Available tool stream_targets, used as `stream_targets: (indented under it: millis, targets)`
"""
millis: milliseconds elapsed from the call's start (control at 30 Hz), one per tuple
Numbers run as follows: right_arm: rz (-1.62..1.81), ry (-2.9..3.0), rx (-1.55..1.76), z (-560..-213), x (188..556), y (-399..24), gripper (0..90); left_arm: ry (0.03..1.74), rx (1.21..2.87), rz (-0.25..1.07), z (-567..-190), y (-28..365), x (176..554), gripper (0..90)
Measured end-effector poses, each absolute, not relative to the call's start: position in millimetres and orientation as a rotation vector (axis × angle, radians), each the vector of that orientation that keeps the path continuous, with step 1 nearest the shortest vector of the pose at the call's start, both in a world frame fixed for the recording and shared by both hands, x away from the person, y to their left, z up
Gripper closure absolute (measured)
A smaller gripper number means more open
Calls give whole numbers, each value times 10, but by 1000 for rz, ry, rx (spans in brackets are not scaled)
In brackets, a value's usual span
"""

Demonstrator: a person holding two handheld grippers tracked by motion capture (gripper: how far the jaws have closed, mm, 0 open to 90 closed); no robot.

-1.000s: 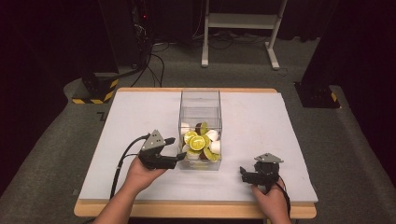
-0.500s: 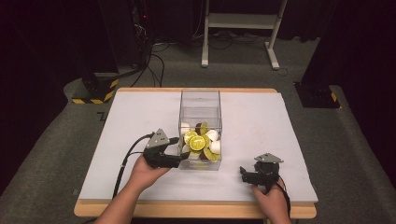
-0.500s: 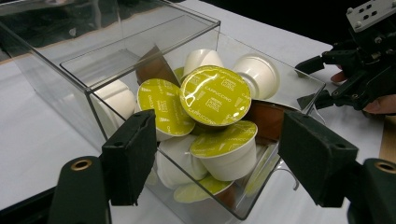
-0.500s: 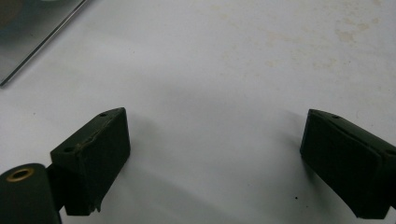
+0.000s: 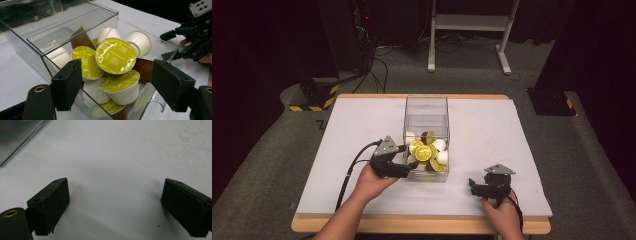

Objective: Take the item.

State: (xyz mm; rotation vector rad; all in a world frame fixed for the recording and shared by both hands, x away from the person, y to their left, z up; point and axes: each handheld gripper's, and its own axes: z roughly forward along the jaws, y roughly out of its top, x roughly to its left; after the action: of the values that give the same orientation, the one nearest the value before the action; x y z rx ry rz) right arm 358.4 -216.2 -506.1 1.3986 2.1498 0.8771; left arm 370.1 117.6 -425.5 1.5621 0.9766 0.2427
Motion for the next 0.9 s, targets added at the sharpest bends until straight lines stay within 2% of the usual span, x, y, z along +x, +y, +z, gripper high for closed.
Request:
stream_targets:
  millis: [200, 900]
  targets:
    - [877, 2150, 1399, -5061, 3583, -2162, 81, 981, 1582, 226, -4246, 1102, 3745, 233]
    - [877, 2150, 1398, -5061, 3584, -2163, 81, 989, 1626, 250, -4325, 906, 3906, 258]
